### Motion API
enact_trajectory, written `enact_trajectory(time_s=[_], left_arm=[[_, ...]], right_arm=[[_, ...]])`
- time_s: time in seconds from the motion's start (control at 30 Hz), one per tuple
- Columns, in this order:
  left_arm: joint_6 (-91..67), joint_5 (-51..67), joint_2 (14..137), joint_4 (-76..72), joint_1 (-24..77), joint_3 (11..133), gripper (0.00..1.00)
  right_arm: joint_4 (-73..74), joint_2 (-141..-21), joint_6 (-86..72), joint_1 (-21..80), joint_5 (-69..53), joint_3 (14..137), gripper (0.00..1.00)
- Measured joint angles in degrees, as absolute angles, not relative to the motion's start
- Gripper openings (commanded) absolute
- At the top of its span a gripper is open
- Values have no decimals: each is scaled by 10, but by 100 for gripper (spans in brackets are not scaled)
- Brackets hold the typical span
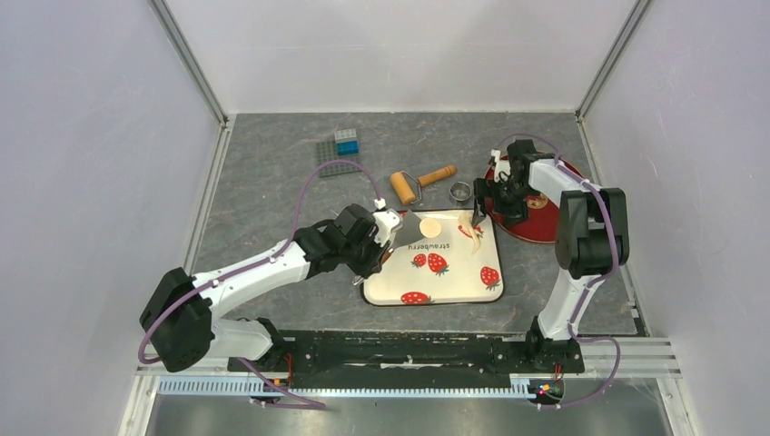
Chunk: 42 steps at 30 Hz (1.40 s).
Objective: Roll out the dumpling wrappers from the dough
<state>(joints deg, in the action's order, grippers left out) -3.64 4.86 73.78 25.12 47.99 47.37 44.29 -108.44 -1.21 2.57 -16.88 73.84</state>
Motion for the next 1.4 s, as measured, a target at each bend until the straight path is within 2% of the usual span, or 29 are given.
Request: enact_trajectory(time_s=[0.57, 1.0, 1.1, 1.27, 1.4], left_arm=[[-36, 47, 738, 255, 470, 476, 2], [-36, 47, 788, 277, 469, 542, 2], [-36, 48, 825, 283, 469, 577, 2], [-36, 51, 896, 297, 472, 650, 2], [-36, 50, 960, 312, 484, 715, 2]], right_arm=[[438, -976, -24, 114, -197, 614, 97], [456, -835, -58, 113, -75, 680, 94], [458, -805, -60, 108, -56, 683, 91], [473, -764, -60, 83, -47, 683, 79], [481, -748, -58, 60, -55, 683, 61]])
